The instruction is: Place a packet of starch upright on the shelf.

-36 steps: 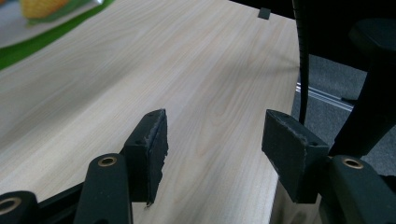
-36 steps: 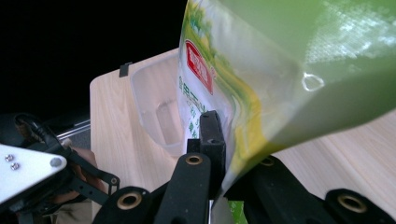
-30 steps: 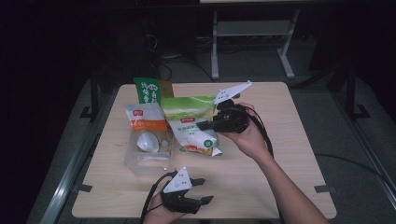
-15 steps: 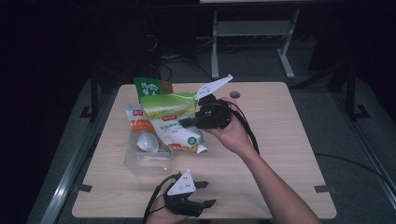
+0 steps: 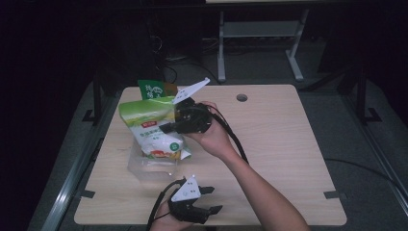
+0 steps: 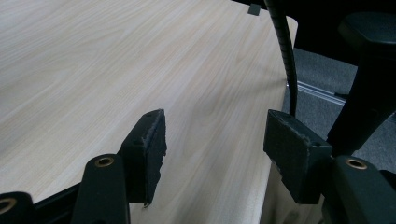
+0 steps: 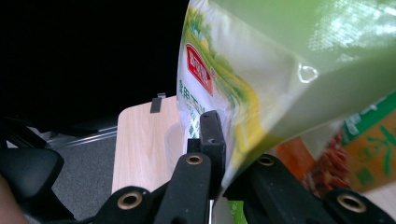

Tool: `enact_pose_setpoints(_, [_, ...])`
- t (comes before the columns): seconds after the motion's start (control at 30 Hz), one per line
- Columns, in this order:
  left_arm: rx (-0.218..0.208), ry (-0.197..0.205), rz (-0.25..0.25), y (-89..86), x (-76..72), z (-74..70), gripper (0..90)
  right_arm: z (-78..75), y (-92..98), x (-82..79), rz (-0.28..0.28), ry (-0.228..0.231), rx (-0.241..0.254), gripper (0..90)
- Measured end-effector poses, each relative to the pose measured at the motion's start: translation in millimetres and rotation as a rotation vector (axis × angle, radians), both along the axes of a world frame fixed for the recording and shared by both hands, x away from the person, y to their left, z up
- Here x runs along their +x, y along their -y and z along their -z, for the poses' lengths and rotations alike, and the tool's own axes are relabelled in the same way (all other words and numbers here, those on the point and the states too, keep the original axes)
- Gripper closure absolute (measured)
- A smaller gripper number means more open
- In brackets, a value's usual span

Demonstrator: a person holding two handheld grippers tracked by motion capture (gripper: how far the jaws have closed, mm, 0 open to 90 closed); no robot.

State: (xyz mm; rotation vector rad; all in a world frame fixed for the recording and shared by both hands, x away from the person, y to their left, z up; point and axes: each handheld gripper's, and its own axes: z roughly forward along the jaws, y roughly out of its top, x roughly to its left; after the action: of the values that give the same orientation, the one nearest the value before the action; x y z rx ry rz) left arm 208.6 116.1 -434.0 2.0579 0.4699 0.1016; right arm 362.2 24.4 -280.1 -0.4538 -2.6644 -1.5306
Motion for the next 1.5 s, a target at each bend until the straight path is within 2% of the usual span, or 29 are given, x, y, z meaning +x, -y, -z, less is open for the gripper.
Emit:
enact_pose_setpoints(0.33, [-0.003, -0.009, 0.004, -1.0, 1.4, 0.4, 37.9, 23.0, -37.0, 1.4, -0.031, -0.028, -0.007, 89.2])
enact_pose_setpoints(0.6, [-0.015, -0.011, 0.021, -0.4, 1.1, -1.0, 37.8, 43.8, -54.4, 3.0, -0.051, -0.062, -0.006, 89.2])
enact_pose_setpoints(0.7, [-0.003, -0.006, 0.027, -1.3, 1.7, -1.0, 37.9, 49.6, -57.0, 4.5, -0.055, -0.072, 0.000, 89.3])
enact_pose_setpoints(0.87, [-0.024, -0.032, 0.014, -1.4, 0.0, -1.2, 37.8, 60.4, -59.9, 4.7, -0.052, -0.081, 0.004, 89.3])
enact_pose_setpoints(0.9, [-0.025, -0.032, 0.014, -1.4, 0.0, -1.2, 37.8, 62.3, -60.4, 4.6, -0.054, -0.094, 0.008, 89.3])
enact_pose_setpoints(1.03, [-0.023, -0.022, 0.018, -1.7, -0.1, -2.0, 37.8, 72.5, -61.8, 5.1, -0.049, -0.098, -0.007, 89.2])
enact_pose_setpoints(1.17, [-0.017, -0.017, 0.020, -1.4, -0.6, -2.0, 37.8, 82.2, -59.9, 6.1, -0.039, -0.111, 0.001, 89.0])
enact_pose_setpoints(1.27, [-0.019, -0.018, 0.018, -1.4, -0.4, -1.9, 37.8, 84.7, -56.2, 6.9, -0.041, -0.135, 0.016, 87.9])
enact_pose_setpoints(1.5, [-0.017, -0.013, 0.017, -0.3, 0.7, -2.3, 37.7, 81.1, -49.7, 5.7, -0.041, -0.113, 0.010, 81.4])
